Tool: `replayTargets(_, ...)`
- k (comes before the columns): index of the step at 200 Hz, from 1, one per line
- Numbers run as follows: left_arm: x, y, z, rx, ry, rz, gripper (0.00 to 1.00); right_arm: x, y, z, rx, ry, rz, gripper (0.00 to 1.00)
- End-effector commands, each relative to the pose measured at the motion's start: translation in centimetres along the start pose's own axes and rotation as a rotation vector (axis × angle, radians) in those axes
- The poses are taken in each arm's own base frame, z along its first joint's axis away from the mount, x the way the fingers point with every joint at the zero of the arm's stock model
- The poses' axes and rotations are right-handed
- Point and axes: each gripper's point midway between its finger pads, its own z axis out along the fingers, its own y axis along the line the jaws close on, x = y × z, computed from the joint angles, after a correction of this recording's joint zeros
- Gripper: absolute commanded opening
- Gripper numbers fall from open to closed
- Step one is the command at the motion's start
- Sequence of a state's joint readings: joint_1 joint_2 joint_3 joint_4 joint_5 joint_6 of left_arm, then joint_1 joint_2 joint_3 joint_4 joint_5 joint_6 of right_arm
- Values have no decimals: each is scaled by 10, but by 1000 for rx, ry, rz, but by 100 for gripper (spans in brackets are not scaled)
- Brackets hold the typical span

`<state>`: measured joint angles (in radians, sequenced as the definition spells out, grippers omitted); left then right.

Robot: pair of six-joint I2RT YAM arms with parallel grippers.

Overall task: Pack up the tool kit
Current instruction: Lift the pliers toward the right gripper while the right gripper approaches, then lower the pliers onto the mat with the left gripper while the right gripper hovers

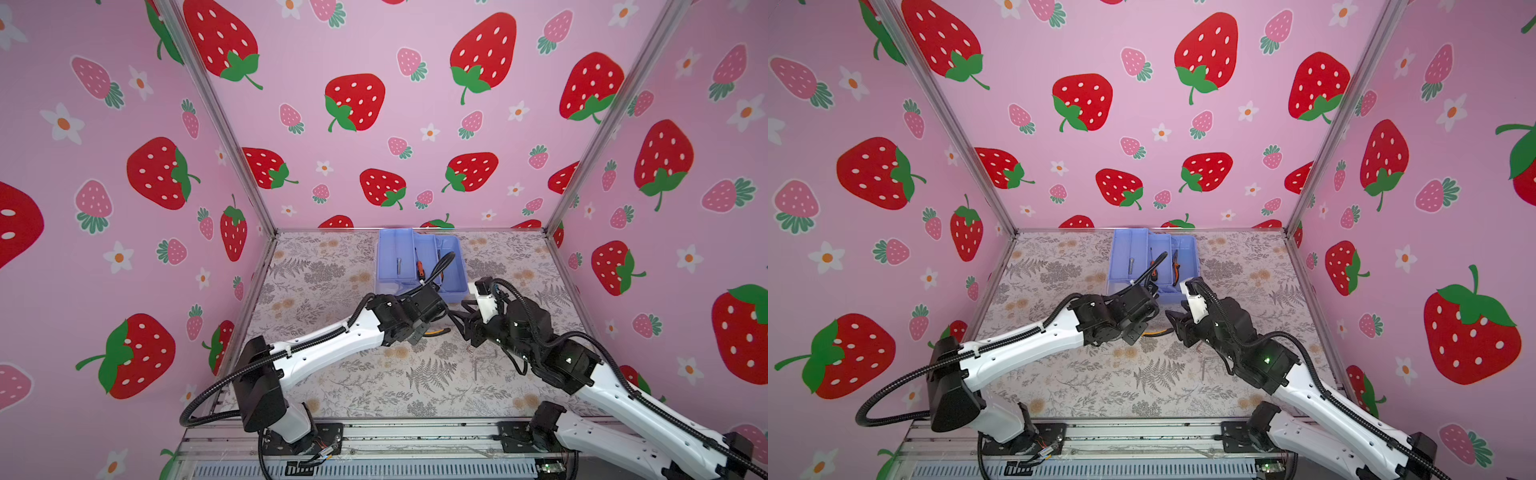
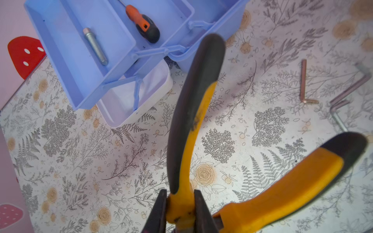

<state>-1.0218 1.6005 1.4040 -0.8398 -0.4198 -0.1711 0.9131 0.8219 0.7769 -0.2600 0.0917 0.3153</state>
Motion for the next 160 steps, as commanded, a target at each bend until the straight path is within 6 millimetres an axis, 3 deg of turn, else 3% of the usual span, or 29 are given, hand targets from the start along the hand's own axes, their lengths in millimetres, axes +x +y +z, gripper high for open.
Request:
replayTargets(1, -7, -3, 3, -34, 20, 116, 0, 41, -23, -3, 94, 112, 1, 53)
replayTargets(25, 11, -20, 33, -21, 100, 129, 0, 53, -37, -9, 145, 104, 49, 53)
replayTargets(59, 29, -55, 66, 69, 167, 142, 0, 44, -57, -24, 237, 35, 123, 52)
replayTargets(96, 36, -85, 85, 137, 197, 163, 1, 43, -65, -31, 273, -7, 183, 49)
replayTargets(143, 51, -108, 110, 178, 255, 161, 5, 56, -65, -23, 268, 26, 215, 51)
replayTargets(160, 54, -113, 116, 188, 267, 154, 17, 59, -65, -20, 268, 37, 217, 51)
